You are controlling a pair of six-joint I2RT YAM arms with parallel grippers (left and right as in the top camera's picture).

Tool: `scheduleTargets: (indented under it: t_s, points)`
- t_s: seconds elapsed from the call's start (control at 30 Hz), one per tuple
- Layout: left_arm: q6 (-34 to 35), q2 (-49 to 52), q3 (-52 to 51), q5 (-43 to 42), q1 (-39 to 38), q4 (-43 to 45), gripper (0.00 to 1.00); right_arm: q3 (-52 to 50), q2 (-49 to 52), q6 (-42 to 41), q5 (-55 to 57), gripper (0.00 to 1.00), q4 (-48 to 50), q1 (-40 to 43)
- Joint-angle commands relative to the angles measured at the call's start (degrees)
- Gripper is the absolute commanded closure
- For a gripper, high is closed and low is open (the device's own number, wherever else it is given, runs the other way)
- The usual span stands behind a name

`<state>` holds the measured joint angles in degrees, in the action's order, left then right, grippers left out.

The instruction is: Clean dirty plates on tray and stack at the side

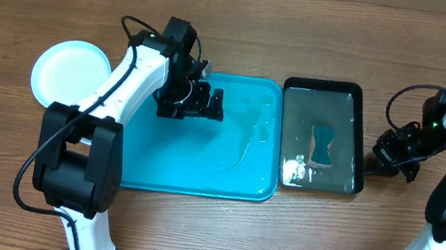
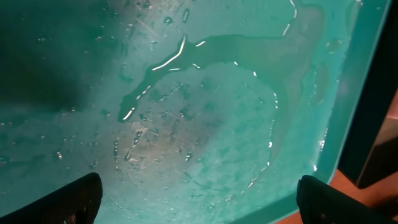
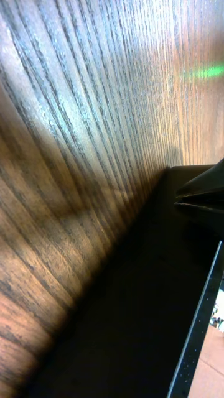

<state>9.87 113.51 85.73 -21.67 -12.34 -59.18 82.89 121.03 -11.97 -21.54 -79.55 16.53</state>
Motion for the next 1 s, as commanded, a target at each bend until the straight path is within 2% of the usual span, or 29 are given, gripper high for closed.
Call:
scheduleTargets:
  t_s: [0.0,0.1,0.2,0.33,0.43,0.63,0.67,0.77,0.97]
  points:
    - [-1.07,0.26,-0.04,2.69,0.31,-0.09,0.0,3.43,-1.51,-0.26,-1.07,0.96,-0.57,1.27]
    - [-1.07,0.26,-0.04,2.82,0.31,-0.09,0.0,8.2,-1.51,-0.04,-1.07,0.8,-1.42,2.6]
    - [-1.09,0.26,-0.04,2.82,0.31,-0.09,0.0,13.9,-1.51,0.13,-1.07,0.57,-2.54,3.26]
    - [-1.07,0.26,-0.04,2.82,0.31,-0.09,0.0,21.66,-1.51,5.55,-1.14,0.42,-3.37,1.92]
    - [-1.07,0.26,-0.04,2.82,0.33,-0.09,0.0,24.85,-1.51,11.47,-1.29,0.37,-3.52,-1.01]
    - [-1.07,0.26,-0.04,2.82,0.31,-0.09,0.0,25.07,-1.51,19.98,-1.27,0.35,-2.71,-9.22]
    - [-1.09,0.26,-0.04,2.82,0.31,-0.09,0.0,25.07,-1.51,20.59,-1.25,0.31,-2.27,-10.71]
    - [-1.09,0.26,-0.04,2.82,0.31,-0.09,0.0,25.07,-1.51,21.42,0.81,0.0,-0.74,-16.9]
    - [-1.07,0.26,-0.04,2.82,0.33,-0.09,0.0,25.07,-1.51,21.42,2.58,0.0,-0.35,-23.8]
